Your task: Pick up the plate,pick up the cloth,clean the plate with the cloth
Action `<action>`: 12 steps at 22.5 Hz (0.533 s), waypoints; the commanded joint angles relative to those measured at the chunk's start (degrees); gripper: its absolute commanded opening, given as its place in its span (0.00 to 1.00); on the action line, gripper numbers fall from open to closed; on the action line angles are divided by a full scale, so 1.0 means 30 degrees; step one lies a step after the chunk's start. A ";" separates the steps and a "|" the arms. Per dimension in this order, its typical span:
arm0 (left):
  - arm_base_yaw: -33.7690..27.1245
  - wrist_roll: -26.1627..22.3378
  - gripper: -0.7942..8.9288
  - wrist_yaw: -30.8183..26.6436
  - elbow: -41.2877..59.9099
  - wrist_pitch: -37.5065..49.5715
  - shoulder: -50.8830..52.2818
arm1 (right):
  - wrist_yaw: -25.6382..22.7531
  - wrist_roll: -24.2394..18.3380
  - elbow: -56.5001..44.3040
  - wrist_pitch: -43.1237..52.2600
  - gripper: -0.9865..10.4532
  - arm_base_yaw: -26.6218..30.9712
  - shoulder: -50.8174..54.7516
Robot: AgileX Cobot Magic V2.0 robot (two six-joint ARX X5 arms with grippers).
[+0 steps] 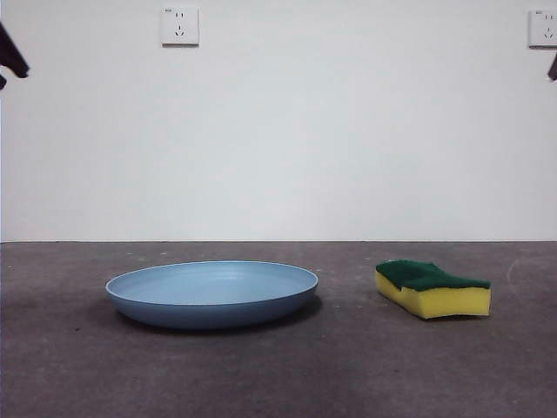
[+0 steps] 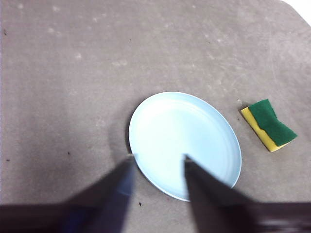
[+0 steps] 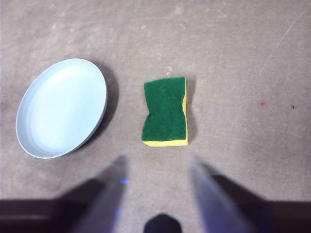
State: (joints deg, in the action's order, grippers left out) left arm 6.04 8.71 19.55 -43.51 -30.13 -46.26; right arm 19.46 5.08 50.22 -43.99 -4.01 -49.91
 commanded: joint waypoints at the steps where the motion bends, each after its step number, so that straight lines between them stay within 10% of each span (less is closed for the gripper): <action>1: -0.0007 0.0168 0.54 0.0153 0.0000 0.0160 -0.0612 | -0.0022 -0.0219 0.0073 0.0036 0.52 0.0029 -0.0022; 12: 0.1013 -0.1268 0.53 0.0925 -0.4466 -0.0306 -1.0841 | -0.0015 0.0015 0.0073 0.0044 0.52 0.0029 -0.0029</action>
State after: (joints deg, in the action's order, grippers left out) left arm 8.93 6.66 22.44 -56.69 -31.07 -77.78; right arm 19.46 4.93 50.22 -43.99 -4.01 -49.98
